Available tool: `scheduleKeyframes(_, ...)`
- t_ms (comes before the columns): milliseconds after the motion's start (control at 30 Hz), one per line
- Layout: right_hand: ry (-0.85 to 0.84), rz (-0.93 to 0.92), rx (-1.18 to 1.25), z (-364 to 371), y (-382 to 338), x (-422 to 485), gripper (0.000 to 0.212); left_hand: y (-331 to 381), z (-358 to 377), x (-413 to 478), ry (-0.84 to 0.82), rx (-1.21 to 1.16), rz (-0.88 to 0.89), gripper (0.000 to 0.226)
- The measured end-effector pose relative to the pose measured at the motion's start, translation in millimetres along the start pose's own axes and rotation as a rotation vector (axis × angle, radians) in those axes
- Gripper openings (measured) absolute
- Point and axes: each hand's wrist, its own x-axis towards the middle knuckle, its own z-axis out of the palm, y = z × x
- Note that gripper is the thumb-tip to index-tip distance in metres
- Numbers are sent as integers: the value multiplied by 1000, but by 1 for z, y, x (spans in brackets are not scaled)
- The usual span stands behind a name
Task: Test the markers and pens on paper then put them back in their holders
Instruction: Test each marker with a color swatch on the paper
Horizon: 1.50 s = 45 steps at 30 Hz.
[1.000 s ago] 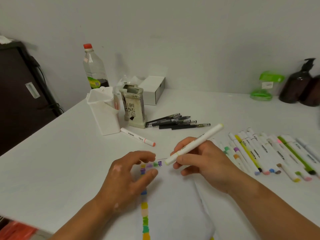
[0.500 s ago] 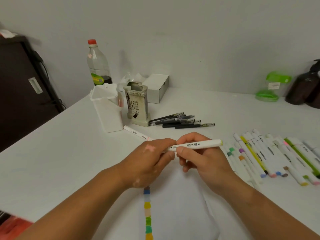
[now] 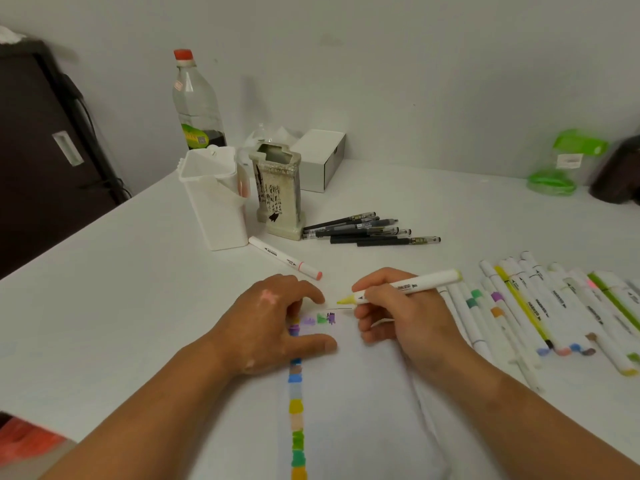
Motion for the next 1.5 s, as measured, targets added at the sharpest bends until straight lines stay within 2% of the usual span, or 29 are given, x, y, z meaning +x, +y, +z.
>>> scheduleKeyframes(167, 32, -38, -396, 0, 6, -1, 12, 1, 6, -1, -36, 42, 24, 74)
scheduleKeyframes(367, 7, -34, -505, -1, 6, 0, 10, 1, 6, -1, -52, 21, 35, 77)
scheduleKeyframes(500, 15, -35, -506, 0, 6, 0, 10, -1, 7, 0, -60, 33, 27, 70)
scheduleKeyframes(700, -26, -20, -544, -1, 3, -1, 10, -2, 8, 0, -55, 46, 17, 71)
scheduleKeyframes(1500, 16, -30, -569, -2, 4, -1, 12, 0, 7, 0, -67, 40, 1, 74)
